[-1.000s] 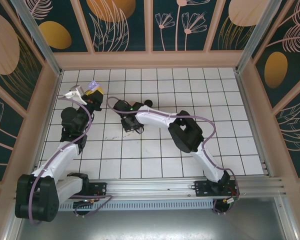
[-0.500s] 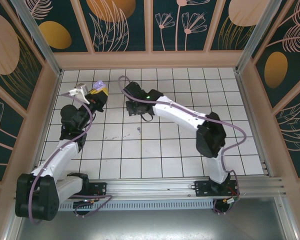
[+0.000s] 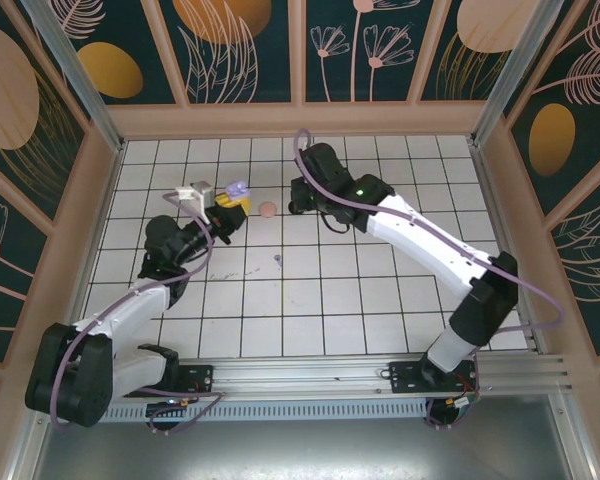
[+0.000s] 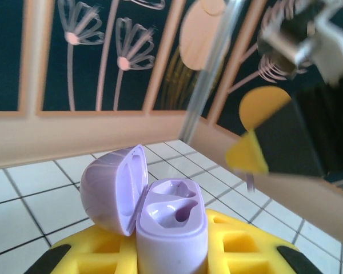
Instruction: Insert the wireless bluetooth earbuds into the charging case
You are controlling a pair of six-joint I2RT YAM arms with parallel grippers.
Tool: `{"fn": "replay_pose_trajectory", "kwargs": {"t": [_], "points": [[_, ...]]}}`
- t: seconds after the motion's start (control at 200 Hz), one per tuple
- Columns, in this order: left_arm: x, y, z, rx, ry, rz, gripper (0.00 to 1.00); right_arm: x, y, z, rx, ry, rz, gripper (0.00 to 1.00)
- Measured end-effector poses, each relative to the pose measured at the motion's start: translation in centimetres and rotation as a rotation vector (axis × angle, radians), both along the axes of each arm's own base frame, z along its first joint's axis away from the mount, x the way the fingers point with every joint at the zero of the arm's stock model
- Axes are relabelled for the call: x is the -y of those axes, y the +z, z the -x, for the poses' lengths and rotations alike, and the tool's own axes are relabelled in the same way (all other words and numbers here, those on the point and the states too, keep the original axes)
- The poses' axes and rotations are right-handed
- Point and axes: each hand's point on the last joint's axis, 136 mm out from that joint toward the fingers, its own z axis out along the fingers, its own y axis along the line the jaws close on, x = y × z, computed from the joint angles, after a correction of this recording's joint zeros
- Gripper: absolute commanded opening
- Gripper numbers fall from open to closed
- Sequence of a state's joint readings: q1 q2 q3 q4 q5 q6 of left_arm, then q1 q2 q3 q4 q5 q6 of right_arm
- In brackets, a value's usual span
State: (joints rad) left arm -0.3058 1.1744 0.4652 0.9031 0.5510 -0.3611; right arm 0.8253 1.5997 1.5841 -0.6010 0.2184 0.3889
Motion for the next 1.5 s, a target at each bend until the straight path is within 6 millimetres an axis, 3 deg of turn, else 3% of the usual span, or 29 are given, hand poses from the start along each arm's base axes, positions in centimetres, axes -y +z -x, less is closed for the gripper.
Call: {"fn": "replay_pose_trajectory", "kwargs": {"t": [0.195,0.44,0.676,0.896,1.221,1.501], "points": [[2.2,-2.2,2.7,0.119,-0.091,-0.075,0.0,1.0,3.5,1.3,0.101,0.044,-0.066,0.17],[4.7,-2.1,4.3,0.256,-0.176,-0.138,0.0,0.9,4.8,3.7,0.185,0.162,-0.12,0.17],[6.5,-1.0,4.7,0.336,-0.231,-0.153,0.0,-1.2,5.1,6.5,0.248,0.297,-0.148,0.17],[7.0,-0.1,4.7,0.377,-0.245,-0.147,0.0,-2.9,4.9,8.2,0.279,0.365,-0.154,0.17],[7.1,0.2,4.9,0.39,-0.26,-0.143,0.0,-3.7,5.5,8.8,0.301,0.386,-0.176,0.17],[7.2,0.7,4.8,0.403,-0.261,-0.139,0.0,-4.4,4.9,8.8,0.292,0.394,-0.169,0.17]]}}
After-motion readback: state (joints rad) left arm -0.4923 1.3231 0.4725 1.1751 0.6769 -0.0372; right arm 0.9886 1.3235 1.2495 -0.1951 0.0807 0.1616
